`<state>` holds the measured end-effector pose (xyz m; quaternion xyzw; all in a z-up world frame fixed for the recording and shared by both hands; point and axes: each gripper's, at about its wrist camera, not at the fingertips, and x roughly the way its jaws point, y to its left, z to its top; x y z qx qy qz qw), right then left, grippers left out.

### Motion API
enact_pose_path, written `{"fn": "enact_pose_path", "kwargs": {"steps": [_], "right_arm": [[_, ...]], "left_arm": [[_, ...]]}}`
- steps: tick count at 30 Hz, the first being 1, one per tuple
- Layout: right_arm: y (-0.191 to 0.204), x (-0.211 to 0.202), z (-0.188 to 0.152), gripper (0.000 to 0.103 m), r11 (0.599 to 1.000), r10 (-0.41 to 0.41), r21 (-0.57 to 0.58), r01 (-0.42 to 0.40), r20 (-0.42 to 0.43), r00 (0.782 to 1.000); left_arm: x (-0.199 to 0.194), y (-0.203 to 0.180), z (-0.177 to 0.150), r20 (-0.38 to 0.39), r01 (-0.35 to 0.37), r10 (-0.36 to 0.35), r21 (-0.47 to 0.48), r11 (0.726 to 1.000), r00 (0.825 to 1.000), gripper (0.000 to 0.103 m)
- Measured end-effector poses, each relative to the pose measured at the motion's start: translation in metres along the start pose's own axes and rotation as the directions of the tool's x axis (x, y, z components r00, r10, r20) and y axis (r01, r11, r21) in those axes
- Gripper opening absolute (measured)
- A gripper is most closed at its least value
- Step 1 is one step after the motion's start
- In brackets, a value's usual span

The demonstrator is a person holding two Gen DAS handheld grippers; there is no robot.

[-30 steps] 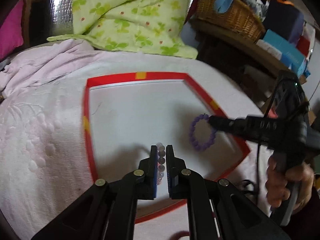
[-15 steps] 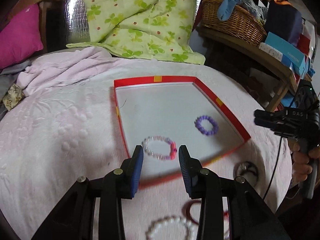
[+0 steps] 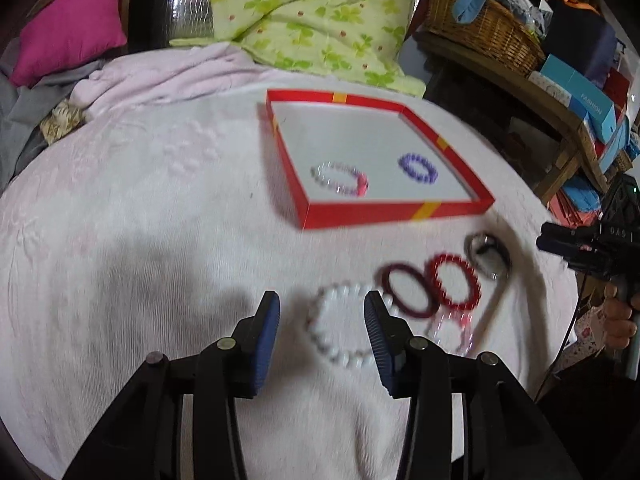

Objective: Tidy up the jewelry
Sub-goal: 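Grasp the white pearl bracelet with the left gripper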

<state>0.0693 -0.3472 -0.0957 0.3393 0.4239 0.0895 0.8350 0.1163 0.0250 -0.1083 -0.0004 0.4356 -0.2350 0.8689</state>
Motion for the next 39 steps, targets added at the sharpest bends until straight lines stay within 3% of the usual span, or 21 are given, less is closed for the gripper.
{"fn": "enact_pose_path", "kwargs": {"steps": [6, 8, 9, 12, 17, 24, 29, 31, 33, 34, 36, 38, 39], "right_arm": [[-0.005, 0.015, 0.001, 0.03, 0.998, 0.034, 0.054, -0.032, -0.037, 0.999], [0.004, 0.023, 0.0, 0.031, 1.0, 0.002, 0.03, 0.0, -0.051, 0.999], [0.009, 0.026, -0.001, 0.035, 1.0, -0.022, 0.006, 0.022, -0.054, 0.998], [0.028, 0.035, -0.005, 0.072, 0.991, -0.094, -0.096, 0.089, -0.058, 0.994], [0.057, 0.052, -0.02, 0.072, 0.932, -0.203, -0.318, 0.175, -0.057, 0.978], [0.061, 0.071, -0.033, 0.073, 0.861, -0.293, -0.45, 0.237, -0.057, 0.954], [0.062, 0.077, -0.038, 0.077, 0.825, -0.321, -0.498, 0.265, -0.028, 0.947], [0.062, 0.08, -0.039, 0.077, 0.81, -0.333, -0.516, 0.278, -0.016, 0.943], [0.063, 0.083, -0.039, 0.076, 0.796, -0.348, -0.529, 0.294, -0.002, 0.938], [0.062, 0.084, -0.038, 0.075, 0.793, -0.358, -0.528, 0.305, 0.002, 0.934], [0.061, 0.084, -0.038, 0.064, 0.789, -0.368, -0.523, 0.323, 0.019, 0.93], [0.059, 0.082, -0.037, 0.062, 0.79, -0.37, -0.517, 0.329, 0.025, 0.929], [0.058, 0.081, -0.036, 0.062, 0.795, -0.364, -0.512, 0.325, 0.025, 0.931]], "left_arm": [[0.008, -0.003, -0.001, -0.025, -0.005, 0.005, 0.006, 1.0, 1.0, 0.046], [0.013, -0.003, -0.001, -0.039, -0.005, 0.005, 0.001, 1.0, 0.999, 0.047], [0.014, -0.004, -0.001, -0.043, -0.004, 0.004, 0.002, 1.0, 0.999, 0.052], [0.016, -0.01, -0.002, -0.05, -0.004, 0.005, 0.028, 1.0, 0.999, 0.063], [0.017, -0.026, -0.008, -0.059, 0.012, -0.005, 0.114, 0.993, 0.998, 0.075], [0.038, -0.039, -0.011, -0.123, -0.023, 0.044, 0.172, 0.985, 0.991, 0.076], [0.041, -0.038, -0.012, -0.114, -0.022, 0.042, 0.171, 0.985, 0.993, 0.076], [0.04, -0.037, -0.012, -0.11, -0.01, 0.029, 0.167, 0.986, 0.993, 0.068], [0.042, -0.037, -0.011, -0.105, -0.017, 0.036, 0.175, 0.984, 0.994, 0.049], [0.041, -0.036, -0.01, -0.101, -0.022, 0.04, 0.176, 0.984, 0.994, 0.045], [0.04, -0.034, -0.011, -0.098, -0.011, 0.027, 0.163, 0.987, 0.995, 0.033], [0.039, -0.031, -0.01, -0.097, -0.002, 0.016, 0.148, 0.989, 0.995, 0.02], [0.039, -0.031, -0.01, -0.097, 0.0, 0.014, 0.144, 0.99, 0.995, 0.019]]}}
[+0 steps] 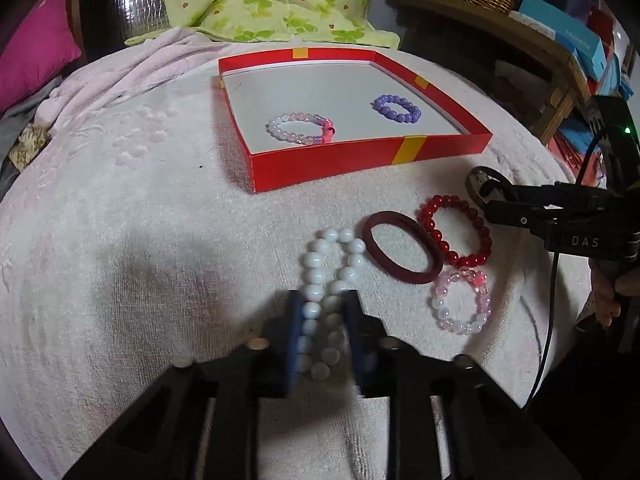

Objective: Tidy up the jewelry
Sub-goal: 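Grasp the white pearl bracelet with the left gripper, then grasp the silver bangle with the right gripper while the left holds the pearl bracelet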

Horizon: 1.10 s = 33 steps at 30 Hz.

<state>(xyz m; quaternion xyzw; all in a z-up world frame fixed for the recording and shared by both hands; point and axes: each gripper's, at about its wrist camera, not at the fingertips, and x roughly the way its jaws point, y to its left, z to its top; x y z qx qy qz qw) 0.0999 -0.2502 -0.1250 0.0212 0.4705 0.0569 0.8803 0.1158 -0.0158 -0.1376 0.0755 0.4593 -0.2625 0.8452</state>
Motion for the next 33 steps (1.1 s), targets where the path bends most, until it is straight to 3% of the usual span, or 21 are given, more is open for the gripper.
{"fn": "enact_pose_path", "kwargs": {"steps": [6, 7, 8, 12, 20, 23, 24, 25, 27, 33], "right_arm": [[-0.007, -0.013, -0.001, 0.061, 1.0, 0.004, 0.028, -0.005, 0.036, 0.999], [-0.01, -0.018, -0.001, 0.036, 0.999, 0.016, 0.041, -0.018, 0.051, 0.999], [-0.012, -0.02, 0.0, 0.025, 0.998, 0.028, 0.052, -0.031, 0.054, 0.998], [-0.026, -0.03, 0.004, 0.023, 0.991, 0.032, 0.125, -0.044, 0.097, 0.995], [-0.043, -0.034, 0.001, 0.023, 0.981, 0.063, 0.179, -0.078, 0.086, 0.994], [-0.056, -0.029, -0.003, 0.025, 0.971, 0.064, 0.229, -0.073, 0.046, 0.997], [-0.061, -0.028, -0.004, 0.032, 0.969, 0.05, 0.242, -0.057, 0.032, 0.998], [-0.066, -0.027, -0.005, 0.049, 0.965, 0.041, 0.258, -0.045, 0.02, 0.999], [-0.07, -0.029, -0.004, 0.073, 0.958, 0.035, 0.284, -0.042, 0.03, 0.999], [-0.058, -0.036, 0.006, 0.073, 0.972, 0.048, 0.224, -0.07, 0.102, 0.994]], "left_arm": [[-0.007, 0.002, 0.002, 0.031, 0.017, -0.017, -0.001, 1.0, 0.999, 0.019], [-0.01, 0.004, 0.003, 0.041, 0.019, -0.019, -0.004, 1.0, 0.999, 0.019], [-0.012, 0.005, 0.003, 0.048, 0.019, -0.019, -0.008, 1.0, 0.999, 0.019], [-0.019, 0.011, 0.005, 0.076, 0.021, -0.019, -0.031, 0.999, 0.997, 0.019], [-0.024, 0.017, 0.009, 0.1, 0.011, -0.005, -0.064, 0.998, 0.995, 0.019], [-0.026, 0.018, 0.01, 0.108, 0.015, -0.008, -0.067, 0.998, 0.994, 0.019], [-0.027, 0.018, 0.01, 0.11, 0.016, -0.008, -0.069, 0.998, 0.994, 0.019], [-0.027, 0.018, 0.01, 0.112, 0.015, -0.007, -0.07, 0.997, 0.994, 0.019], [-0.028, 0.018, 0.012, 0.118, 0.02, -0.012, -0.072, 0.997, 0.993, 0.019], [-0.028, 0.014, 0.011, 0.117, 0.026, -0.019, -0.059, 0.998, 0.993, 0.019]]}}
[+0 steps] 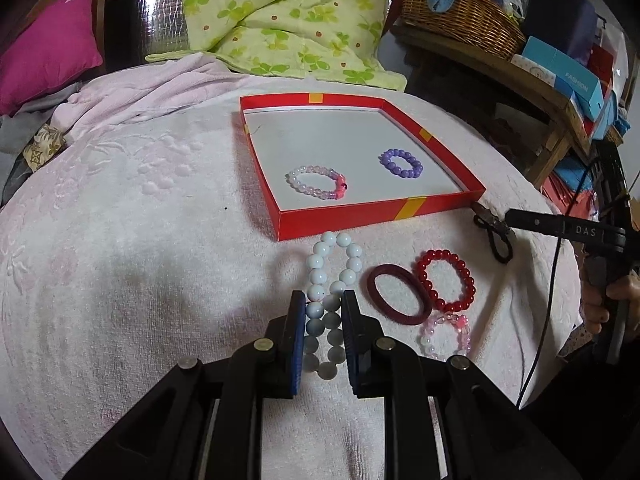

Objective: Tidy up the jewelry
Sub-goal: 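Grasp the silver bangle with the right gripper while the left holds the pearl bracelet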

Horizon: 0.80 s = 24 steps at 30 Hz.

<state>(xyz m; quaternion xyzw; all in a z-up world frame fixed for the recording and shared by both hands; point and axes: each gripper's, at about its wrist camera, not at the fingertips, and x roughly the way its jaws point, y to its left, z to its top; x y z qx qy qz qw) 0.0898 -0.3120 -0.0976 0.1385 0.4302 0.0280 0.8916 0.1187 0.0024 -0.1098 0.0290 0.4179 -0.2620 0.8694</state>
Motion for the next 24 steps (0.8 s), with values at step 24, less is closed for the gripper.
{"fn": "enact_pose_path", "kwargs": {"steps": [24], "right_arm": [[0.009, 0.009, 0.016, 0.076, 0.987, 0.113, -0.112, -0.111, 0.008, 0.994]], "left_arm": [[0.002, 0.002, -0.001, -0.012, 0.005, -0.006, -0.018, 1.0, 1.0, 0.019]]}}
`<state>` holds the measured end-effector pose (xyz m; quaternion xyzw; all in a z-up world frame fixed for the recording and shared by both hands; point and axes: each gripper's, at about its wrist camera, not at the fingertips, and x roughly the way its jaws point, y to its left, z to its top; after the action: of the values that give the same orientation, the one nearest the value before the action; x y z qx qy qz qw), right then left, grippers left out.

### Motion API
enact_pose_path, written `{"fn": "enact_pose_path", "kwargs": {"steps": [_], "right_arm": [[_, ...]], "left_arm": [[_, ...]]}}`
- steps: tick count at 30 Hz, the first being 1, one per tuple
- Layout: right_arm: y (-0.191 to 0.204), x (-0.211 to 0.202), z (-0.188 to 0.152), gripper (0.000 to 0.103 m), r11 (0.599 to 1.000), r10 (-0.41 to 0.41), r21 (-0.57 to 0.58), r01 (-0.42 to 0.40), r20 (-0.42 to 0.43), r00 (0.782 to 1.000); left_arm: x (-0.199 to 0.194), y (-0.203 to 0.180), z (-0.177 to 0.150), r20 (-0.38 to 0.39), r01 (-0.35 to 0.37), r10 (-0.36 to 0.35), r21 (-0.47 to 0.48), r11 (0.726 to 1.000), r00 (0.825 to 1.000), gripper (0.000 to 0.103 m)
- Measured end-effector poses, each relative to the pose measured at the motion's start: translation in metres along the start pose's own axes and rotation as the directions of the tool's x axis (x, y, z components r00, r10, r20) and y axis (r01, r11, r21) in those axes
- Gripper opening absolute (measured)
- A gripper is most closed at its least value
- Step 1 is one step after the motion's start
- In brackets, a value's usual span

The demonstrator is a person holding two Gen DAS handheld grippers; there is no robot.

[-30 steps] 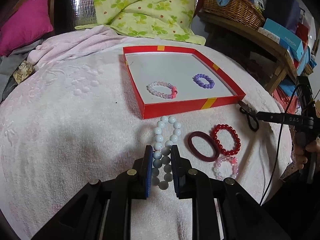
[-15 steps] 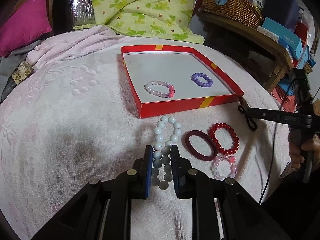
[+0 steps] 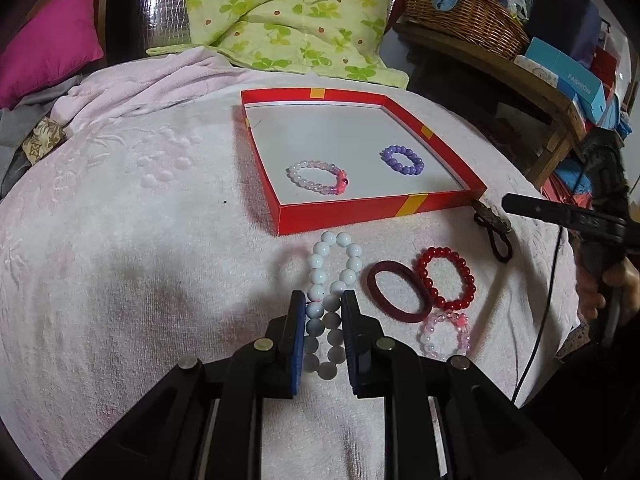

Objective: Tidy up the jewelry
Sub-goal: 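Grasp the silver bangle with the right gripper while the left holds the pearl bracelet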

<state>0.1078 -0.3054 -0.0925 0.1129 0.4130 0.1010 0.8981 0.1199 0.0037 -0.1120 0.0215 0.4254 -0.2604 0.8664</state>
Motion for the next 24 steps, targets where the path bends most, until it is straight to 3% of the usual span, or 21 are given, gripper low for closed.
{"fn": "enact_pose_path", "kwargs": {"steps": [2, 9, 12, 14, 15, 16, 19, 24], "right_arm": [[-0.009, 0.008, 0.004, 0.082, 1.0, -0.005, -0.002, 0.005, -0.028, 1.0], [-0.025, 0.044, 0.011, 0.086, 0.998, 0.012, -0.062, -0.02, -0.136, 0.991], [-0.019, 0.049, 0.01, 0.087, 0.995, 0.007, -0.102, -0.022, -0.14, 0.99], [-0.016, 0.044, 0.006, 0.081, 0.995, 0.009, -0.094, -0.022, -0.136, 0.991], [-0.013, 0.043, 0.004, 0.067, 0.994, 0.008, -0.104, -0.022, -0.134, 0.991], [-0.012, 0.042, 0.003, 0.064, 0.994, 0.004, -0.11, -0.019, -0.134, 0.991], [-0.005, 0.037, -0.001, 0.064, 0.993, 0.009, -0.115, -0.025, -0.137, 0.991], [0.039, 0.02, -0.017, 0.064, 0.967, 0.002, -0.255, -0.03, -0.107, 0.994]], "left_arm": [[0.0, -0.001, 0.0, -0.001, 0.002, -0.002, 0.007, 1.0, 1.0, 0.019], [0.007, -0.002, 0.001, -0.019, -0.002, 0.002, 0.01, 1.0, 1.0, 0.019], [0.009, -0.004, 0.002, -0.02, -0.003, 0.004, 0.013, 1.0, 1.0, 0.019], [0.01, -0.005, 0.003, -0.02, 0.0, 0.001, 0.012, 1.0, 1.0, 0.019], [0.01, -0.005, 0.003, -0.019, -0.001, 0.001, 0.012, 1.0, 1.0, 0.019], [0.01, -0.005, 0.003, -0.018, -0.001, 0.001, 0.011, 1.0, 1.0, 0.019], [0.009, -0.006, 0.003, -0.016, 0.004, -0.004, 0.009, 1.0, 1.0, 0.019], [0.005, -0.003, 0.002, -0.009, 0.0, 0.0, -0.004, 1.0, 1.0, 0.019]]}}
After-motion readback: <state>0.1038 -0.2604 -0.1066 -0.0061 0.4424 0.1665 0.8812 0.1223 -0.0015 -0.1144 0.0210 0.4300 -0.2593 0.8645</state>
